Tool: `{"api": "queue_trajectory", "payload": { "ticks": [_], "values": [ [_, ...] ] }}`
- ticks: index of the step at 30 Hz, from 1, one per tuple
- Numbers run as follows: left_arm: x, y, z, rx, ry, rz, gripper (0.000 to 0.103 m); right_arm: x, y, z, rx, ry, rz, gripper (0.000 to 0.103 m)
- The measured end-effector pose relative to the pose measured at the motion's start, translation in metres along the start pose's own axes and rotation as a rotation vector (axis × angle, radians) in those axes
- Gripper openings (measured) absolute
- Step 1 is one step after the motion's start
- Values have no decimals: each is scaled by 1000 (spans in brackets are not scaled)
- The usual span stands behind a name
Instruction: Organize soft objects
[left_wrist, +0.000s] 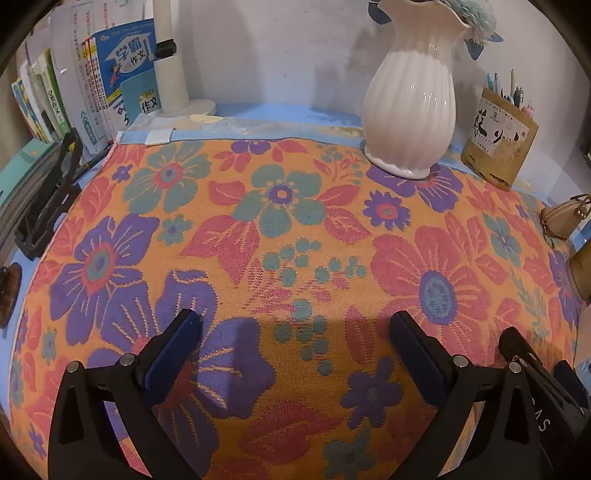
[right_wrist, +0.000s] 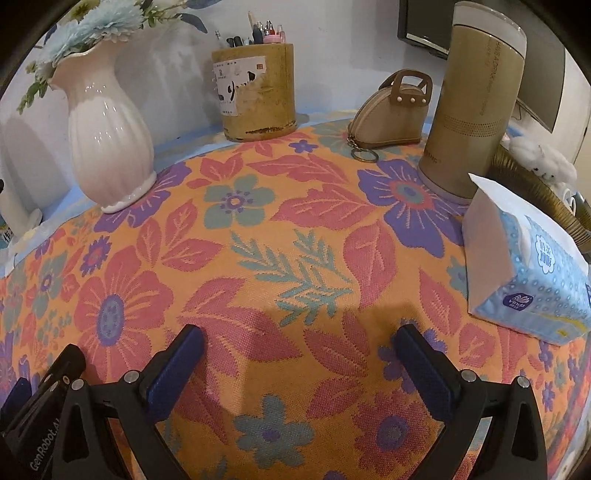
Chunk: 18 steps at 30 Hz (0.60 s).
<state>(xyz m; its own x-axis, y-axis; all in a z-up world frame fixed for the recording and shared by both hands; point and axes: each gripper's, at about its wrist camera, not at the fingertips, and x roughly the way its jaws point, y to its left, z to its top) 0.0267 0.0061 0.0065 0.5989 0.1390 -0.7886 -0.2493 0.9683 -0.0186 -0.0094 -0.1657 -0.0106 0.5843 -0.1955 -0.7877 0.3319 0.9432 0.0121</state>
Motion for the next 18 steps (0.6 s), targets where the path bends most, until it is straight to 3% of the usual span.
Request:
{"api": "queue_trajectory", "payload": {
  "ticks": [18],
  "values": [
    [0,0,0,0,0,0,102,1,-2,-1,-2,0,2,103]
  ]
}}
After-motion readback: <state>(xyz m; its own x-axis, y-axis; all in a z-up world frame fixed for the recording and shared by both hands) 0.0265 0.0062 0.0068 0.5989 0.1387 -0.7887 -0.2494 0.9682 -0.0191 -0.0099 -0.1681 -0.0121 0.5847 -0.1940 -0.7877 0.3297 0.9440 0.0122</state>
